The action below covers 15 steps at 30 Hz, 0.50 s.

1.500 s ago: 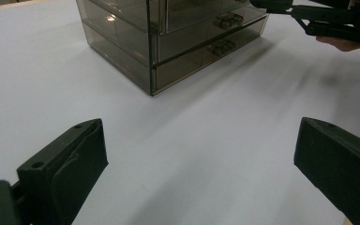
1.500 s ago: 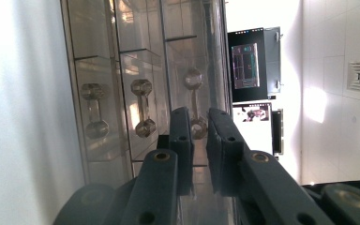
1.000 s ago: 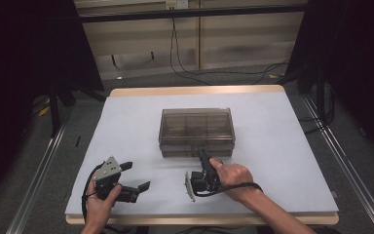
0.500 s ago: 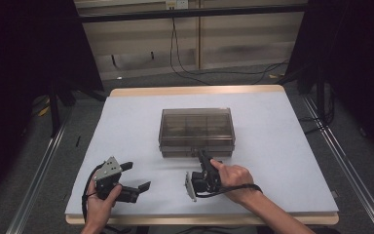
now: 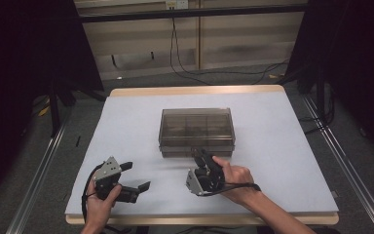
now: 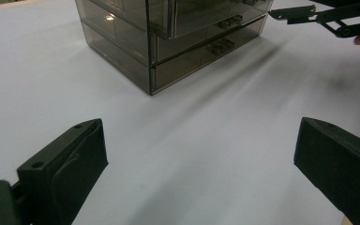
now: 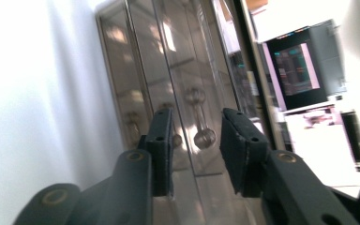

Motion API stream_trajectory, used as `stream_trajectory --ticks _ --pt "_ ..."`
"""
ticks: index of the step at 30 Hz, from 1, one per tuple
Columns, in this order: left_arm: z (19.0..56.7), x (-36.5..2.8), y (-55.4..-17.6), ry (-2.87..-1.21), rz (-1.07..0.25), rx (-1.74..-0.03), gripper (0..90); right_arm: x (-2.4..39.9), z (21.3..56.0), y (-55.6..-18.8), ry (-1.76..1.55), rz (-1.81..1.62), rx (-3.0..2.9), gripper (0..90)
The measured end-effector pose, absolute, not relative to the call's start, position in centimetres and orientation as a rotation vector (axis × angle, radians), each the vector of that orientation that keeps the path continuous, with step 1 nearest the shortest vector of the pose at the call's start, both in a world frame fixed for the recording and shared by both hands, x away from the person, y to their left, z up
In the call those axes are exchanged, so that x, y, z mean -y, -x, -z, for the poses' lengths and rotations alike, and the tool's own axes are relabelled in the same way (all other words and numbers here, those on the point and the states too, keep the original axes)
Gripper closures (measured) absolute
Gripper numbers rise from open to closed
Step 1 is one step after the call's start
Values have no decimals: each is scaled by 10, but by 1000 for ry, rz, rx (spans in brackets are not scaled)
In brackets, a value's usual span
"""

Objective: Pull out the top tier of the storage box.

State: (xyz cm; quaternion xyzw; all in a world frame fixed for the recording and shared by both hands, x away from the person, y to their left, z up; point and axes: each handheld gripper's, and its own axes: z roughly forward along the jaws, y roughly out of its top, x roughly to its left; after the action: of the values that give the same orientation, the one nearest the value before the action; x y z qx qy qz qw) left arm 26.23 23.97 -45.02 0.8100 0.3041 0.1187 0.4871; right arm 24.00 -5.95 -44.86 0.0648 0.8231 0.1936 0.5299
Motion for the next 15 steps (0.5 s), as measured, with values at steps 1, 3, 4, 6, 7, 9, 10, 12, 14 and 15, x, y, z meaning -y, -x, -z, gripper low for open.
stream_trajectory --ticks 1,3,4,6,7,9,10,12,14,15 --pt "450 -240 -262 -1970 -290 -740 27 60 447 -240 -168 -490 -1980 646" --pt "450 -240 -262 -1971 -291 -736 27 64 441 -241 -209 -572 -2016 638" --pt "450 -240 -262 -1972 -293 -735 26 65 438 -241 -222 -595 -2028 638" --pt "450 -240 -262 -1971 -289 -740 26 73 431 -244 -230 -698 -2093 639" --pt "450 -240 -262 -1973 -290 -739 26 73 431 -244 -230 -698 -2093 639" --pt "450 -239 -262 -1972 -287 -739 26 79 427 -248 -249 -783 -2136 647" --pt "450 -240 -262 -1972 -291 -737 27 81 426 -249 -257 -811 -2149 649" --pt "450 -240 -262 -1970 -294 -740 26 86 423 -251 -272 -876 -2180 654" --pt "450 -240 -262 -1968 -291 -744 26 88 422 -252 -285 -903 -2194 654" --pt "450 -240 -262 -1969 -290 -740 26 89 421 -253 -296 -939 -2208 653"
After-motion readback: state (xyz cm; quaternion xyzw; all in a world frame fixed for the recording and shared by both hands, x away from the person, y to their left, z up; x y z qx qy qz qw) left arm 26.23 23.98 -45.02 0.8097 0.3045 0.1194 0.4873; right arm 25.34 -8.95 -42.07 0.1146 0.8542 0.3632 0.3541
